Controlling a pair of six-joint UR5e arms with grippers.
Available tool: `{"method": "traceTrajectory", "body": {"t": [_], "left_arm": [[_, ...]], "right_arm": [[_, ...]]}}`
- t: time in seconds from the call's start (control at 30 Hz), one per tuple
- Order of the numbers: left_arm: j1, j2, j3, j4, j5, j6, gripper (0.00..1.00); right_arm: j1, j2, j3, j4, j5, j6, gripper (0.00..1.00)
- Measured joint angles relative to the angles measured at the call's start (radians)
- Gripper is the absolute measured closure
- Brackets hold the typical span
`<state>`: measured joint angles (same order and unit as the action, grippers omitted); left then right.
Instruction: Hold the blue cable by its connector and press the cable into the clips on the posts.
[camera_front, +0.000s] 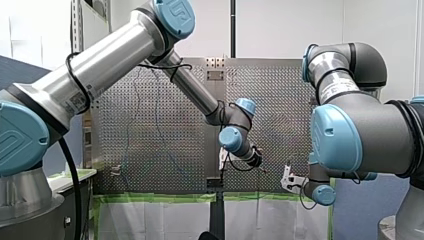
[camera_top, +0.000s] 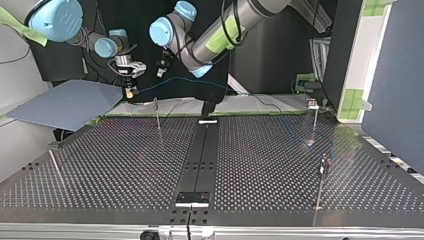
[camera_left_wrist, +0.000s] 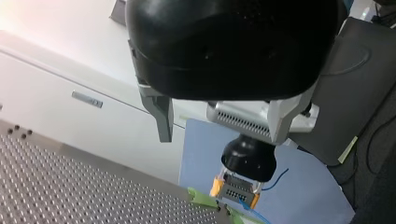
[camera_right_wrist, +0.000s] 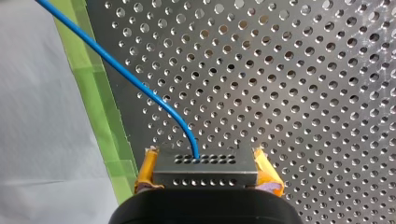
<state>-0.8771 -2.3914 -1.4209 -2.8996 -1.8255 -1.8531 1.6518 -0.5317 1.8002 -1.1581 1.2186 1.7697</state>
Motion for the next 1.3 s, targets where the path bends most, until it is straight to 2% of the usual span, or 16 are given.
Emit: {"method": "traceTrajectory", "body": {"t": [0.1,0.2,0.33,0.53,0.73,1.1,1.3], "left_arm": [[0.021,-0.022,0.024,-0.025,0.023,-0.023,0.01],[0.035,-0.046,0.05,-0.05,0.025,-0.024,0.01],[0.049,-0.078,0.082,-0.082,0.008,-0.001,0.01],[0.066,-0.13,0.134,-0.134,-0.009,0.04,0.01],[0.079,-0.179,0.183,-0.183,-0.02,0.066,0.01],[0.094,-0.274,0.279,-0.28,-0.02,0.055,0.01],[0.105,-0.291,0.334,-0.334,-0.021,0.045,0.01]], "right_arm": [[0.002,0.0,0.0,-0.001,0.0,0.0,1.0],[0.006,0.0,0.0,-0.001,0.0,0.001,1.0],[0.01,0.0,0.0,-0.004,-0.001,0.003,1.0],[0.014,0.001,0.0,-0.016,-0.001,0.023,1.0],[0.016,0.001,0.0,-0.019,-0.001,0.027,1.0],[0.016,0.001,0.0,-0.02,-0.001,0.028,1.0],[0.017,0.002,-0.001,-0.021,-0.001,0.028,1.0]]}}
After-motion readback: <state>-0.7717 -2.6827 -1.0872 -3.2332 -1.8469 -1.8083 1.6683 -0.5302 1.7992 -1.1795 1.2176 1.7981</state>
